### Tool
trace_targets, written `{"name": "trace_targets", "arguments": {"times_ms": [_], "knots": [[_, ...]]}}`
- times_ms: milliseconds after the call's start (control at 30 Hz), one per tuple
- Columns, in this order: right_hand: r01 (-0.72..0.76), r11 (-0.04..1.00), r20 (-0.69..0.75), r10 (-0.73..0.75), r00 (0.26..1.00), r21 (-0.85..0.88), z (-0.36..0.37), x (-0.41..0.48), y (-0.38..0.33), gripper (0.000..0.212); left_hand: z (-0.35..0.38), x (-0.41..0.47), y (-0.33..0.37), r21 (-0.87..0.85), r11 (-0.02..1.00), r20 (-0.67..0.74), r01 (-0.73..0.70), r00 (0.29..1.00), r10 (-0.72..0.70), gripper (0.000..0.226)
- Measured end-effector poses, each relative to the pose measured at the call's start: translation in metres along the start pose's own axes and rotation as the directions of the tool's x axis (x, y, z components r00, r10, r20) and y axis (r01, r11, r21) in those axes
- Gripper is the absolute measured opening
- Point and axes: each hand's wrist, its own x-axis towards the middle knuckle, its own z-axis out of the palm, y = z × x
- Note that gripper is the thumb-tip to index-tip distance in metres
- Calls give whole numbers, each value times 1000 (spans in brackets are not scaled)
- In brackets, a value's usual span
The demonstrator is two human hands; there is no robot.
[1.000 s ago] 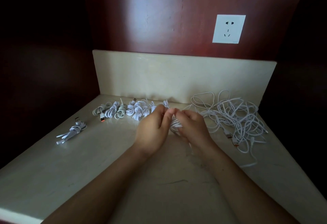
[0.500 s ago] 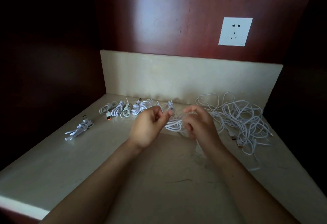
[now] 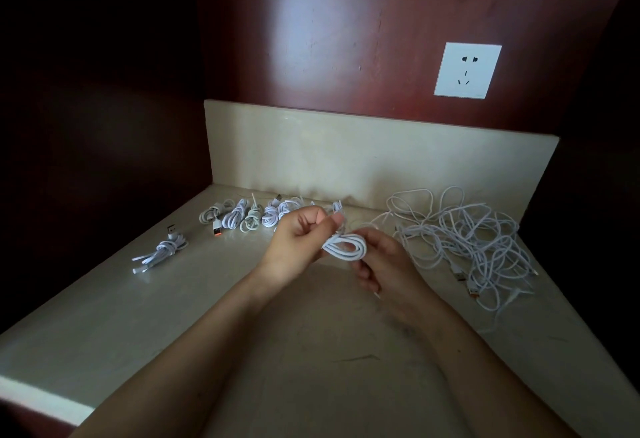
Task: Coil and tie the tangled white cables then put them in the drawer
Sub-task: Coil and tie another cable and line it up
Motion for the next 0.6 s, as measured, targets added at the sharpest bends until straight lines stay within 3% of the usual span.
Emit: {"name": "trace_targets", "arguments": {"times_ms": [167, 333, 467, 533, 600], "knots": [[172, 919, 49, -165, 985, -354, 8, -3, 4, 22, 0, 1, 0, -23, 1000, -94, -2, 996, 0, 41], [361, 612, 237, -277, 931, -704, 16, -5, 13, 31, -13, 5, -12, 252, 968, -241, -15, 967, 78, 39], [322, 629, 195, -265, 945, -707, 14, -8, 1, 34, -18, -1, -15, 650, 760, -206, 14, 965, 159, 38], [345, 658, 193, -295, 936, -670, 8, -8, -2, 27, -14, -2, -12, 740, 672, -172, 0, 967, 189, 38], [361, 669, 172, -334, 927, -650, 3, -8, -4, 25, -10, -2, -10, 754, 657, -136, -23, 972, 191, 37]]}}
